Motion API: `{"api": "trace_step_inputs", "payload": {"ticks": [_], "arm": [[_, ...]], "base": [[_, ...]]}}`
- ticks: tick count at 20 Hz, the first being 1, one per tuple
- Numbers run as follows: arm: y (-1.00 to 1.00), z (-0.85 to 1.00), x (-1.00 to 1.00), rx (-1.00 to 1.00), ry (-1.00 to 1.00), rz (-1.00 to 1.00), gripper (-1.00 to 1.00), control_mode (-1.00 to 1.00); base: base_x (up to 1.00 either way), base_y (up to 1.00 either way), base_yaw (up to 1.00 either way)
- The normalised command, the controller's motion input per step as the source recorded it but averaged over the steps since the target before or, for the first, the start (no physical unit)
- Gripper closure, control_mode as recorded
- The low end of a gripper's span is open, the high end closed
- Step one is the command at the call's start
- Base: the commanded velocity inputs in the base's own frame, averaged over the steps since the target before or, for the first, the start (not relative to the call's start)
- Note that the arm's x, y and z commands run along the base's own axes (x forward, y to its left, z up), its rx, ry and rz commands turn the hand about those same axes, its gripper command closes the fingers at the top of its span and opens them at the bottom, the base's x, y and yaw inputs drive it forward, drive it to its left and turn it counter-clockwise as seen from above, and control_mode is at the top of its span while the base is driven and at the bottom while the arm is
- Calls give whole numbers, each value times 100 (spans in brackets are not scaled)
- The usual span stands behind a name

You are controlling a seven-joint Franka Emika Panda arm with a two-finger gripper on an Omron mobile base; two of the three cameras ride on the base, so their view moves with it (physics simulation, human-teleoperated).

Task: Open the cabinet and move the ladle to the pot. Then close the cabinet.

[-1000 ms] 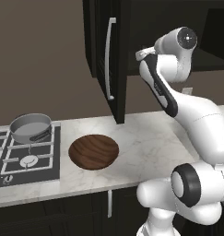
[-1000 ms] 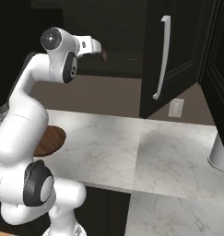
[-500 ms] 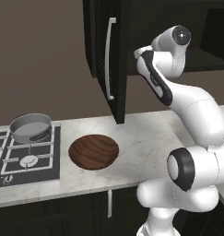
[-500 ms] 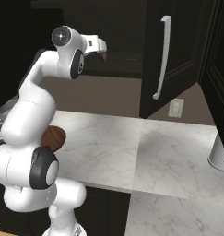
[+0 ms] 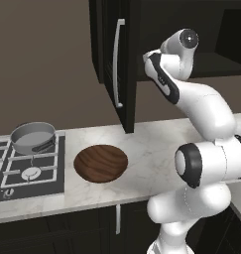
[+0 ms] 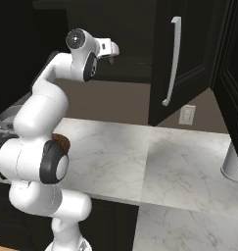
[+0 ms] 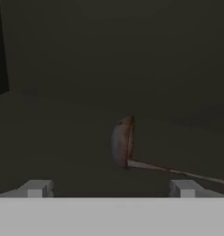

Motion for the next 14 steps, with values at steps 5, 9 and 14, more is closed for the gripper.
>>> {"api": "trace_step_inputs", "payload": {"ticks": [5,9,14], "arm": [[-3,-11,44,0,2,0,-100,-100],[-9,-1,36,0,6,0,-100,-100],[-8,-1,31,0,9,0,-100,-100]], "base": [[0,0,0],[0,0,0],[0,0,0]]}}
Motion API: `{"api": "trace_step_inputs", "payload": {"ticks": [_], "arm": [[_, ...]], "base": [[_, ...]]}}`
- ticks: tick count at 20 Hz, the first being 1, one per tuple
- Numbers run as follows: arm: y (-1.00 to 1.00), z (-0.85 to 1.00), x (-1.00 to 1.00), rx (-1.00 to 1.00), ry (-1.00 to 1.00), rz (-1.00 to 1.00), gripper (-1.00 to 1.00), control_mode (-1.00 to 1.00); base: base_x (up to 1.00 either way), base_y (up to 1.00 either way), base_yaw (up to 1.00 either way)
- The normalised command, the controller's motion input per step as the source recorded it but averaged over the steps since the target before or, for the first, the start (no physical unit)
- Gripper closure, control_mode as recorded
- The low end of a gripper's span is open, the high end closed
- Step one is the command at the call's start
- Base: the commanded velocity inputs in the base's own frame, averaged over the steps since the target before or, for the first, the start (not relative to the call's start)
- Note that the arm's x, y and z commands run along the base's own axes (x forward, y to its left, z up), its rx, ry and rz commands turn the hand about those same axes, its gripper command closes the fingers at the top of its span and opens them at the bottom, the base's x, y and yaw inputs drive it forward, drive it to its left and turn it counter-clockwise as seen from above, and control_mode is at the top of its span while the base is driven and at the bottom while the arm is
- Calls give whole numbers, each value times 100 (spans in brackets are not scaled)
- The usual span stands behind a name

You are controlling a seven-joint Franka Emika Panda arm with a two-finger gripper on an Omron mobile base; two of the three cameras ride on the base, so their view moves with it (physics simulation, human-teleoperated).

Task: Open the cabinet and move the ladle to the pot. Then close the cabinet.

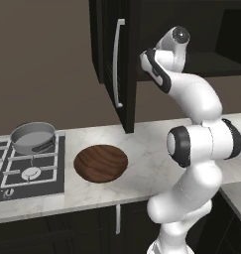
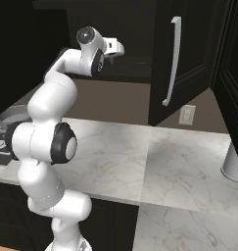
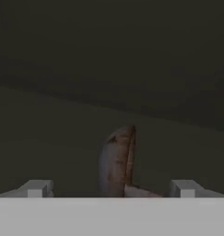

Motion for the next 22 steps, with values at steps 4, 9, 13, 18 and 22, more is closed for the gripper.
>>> {"api": "trace_step_inputs", "payload": {"ticks": [4,9,13,18,22], "arm": [[0,-8,27,0,4,0,-100,-100],[0,-12,23,0,0,0,-100,-100],[0,-16,20,0,0,0,-100,-100],[0,-7,14,0,0,0,100,-100],[0,0,5,0,2,0,100,-100]], "base": [[0,0,0],[0,0,0],[0,0,0],[0,0,0],[0,0,0]]}}
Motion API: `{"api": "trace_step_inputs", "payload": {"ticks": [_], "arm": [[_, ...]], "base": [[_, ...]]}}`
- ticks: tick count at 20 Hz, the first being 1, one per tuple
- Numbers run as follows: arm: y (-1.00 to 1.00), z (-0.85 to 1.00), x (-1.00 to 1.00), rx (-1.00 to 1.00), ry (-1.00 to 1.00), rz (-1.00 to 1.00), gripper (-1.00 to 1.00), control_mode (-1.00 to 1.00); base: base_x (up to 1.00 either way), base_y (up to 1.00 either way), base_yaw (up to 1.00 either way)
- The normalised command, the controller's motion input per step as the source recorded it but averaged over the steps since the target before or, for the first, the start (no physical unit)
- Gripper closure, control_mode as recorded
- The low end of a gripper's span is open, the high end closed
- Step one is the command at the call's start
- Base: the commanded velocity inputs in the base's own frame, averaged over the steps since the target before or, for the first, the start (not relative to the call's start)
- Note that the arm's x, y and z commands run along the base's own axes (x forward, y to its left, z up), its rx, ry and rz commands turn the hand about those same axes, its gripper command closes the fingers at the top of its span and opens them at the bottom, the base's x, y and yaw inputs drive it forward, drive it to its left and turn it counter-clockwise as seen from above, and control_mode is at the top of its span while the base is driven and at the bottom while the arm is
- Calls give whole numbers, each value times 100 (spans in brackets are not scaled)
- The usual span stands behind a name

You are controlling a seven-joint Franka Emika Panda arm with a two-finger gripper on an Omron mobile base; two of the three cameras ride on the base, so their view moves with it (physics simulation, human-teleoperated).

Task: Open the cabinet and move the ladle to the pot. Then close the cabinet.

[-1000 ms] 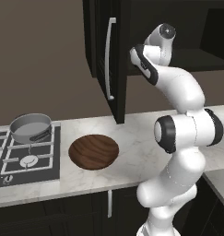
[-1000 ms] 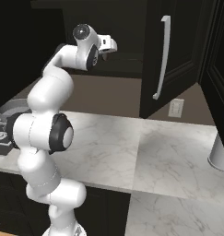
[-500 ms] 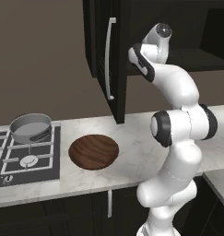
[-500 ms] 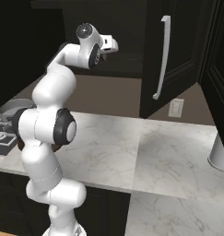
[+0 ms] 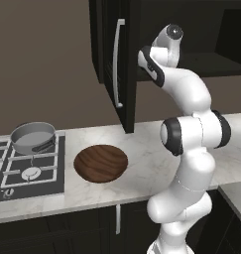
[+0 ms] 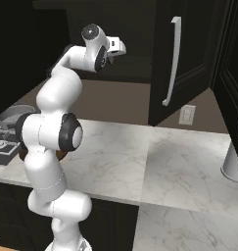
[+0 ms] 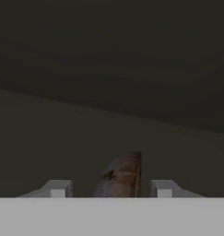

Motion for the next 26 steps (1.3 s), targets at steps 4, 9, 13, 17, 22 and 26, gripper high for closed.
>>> {"api": "trace_step_inputs", "payload": {"ticks": [4,9,13,17,22,26], "arm": [[0,0,0,0,0,0,100,-100],[-13,-5,-12,4,-4,-1,100,-100],[-18,-4,-33,7,-8,0,100,-100],[-2,0,-51,4,-16,0,100,-100],[0,9,-70,0,-20,0,100,-100],[0,31,-88,0,-4,0,100,-100]], "base": [[0,0,0],[0,0,0],[0,0,0],[0,0,0],[0,0,0],[0,0,0]]}}
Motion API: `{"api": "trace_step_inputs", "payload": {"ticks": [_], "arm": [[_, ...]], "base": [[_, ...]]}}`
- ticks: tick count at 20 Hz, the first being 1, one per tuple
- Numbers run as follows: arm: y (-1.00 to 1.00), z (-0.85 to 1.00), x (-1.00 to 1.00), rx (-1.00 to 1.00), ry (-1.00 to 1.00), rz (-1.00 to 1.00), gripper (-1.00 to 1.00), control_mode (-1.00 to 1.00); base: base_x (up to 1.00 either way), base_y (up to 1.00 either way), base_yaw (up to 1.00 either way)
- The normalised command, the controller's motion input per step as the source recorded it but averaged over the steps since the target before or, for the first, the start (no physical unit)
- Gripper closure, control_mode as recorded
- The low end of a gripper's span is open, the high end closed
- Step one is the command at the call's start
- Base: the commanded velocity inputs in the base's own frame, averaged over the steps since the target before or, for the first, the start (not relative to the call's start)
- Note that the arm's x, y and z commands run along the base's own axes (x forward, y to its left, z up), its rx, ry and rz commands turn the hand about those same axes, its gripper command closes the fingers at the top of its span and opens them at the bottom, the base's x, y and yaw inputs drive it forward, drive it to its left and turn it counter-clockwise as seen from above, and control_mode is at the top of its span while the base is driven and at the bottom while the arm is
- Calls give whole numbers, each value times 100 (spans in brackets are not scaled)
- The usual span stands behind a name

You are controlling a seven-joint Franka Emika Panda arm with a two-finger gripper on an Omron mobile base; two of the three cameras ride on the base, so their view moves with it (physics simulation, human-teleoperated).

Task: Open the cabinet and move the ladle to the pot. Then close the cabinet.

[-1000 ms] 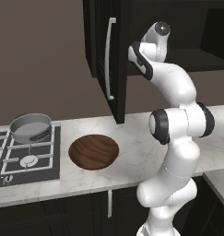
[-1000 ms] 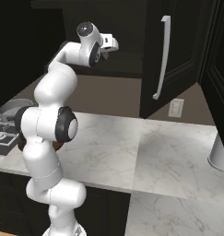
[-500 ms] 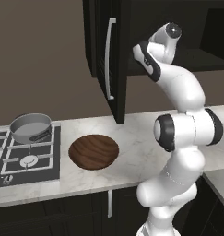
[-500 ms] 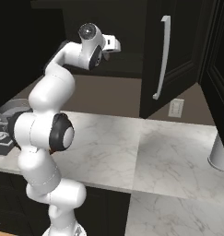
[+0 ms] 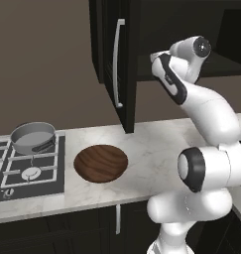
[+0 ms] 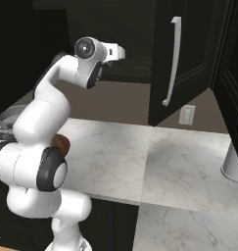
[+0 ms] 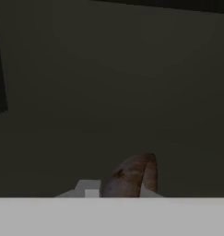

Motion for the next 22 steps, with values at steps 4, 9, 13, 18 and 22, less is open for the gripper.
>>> {"api": "trace_step_inputs", "payload": {"ticks": [4,9,13,18,22], "arm": [[0,33,-95,0,0,-4,100,-100],[0,18,-85,0,0,-7,100,-100],[0,1,-59,0,-6,-1,100,-100],[0,0,-64,0,-6,0,100,-100],[0,0,-70,0,0,0,100,-100]], "base": [[0,0,0],[0,0,0],[0,0,0],[0,0,0],[0,0,0]]}}
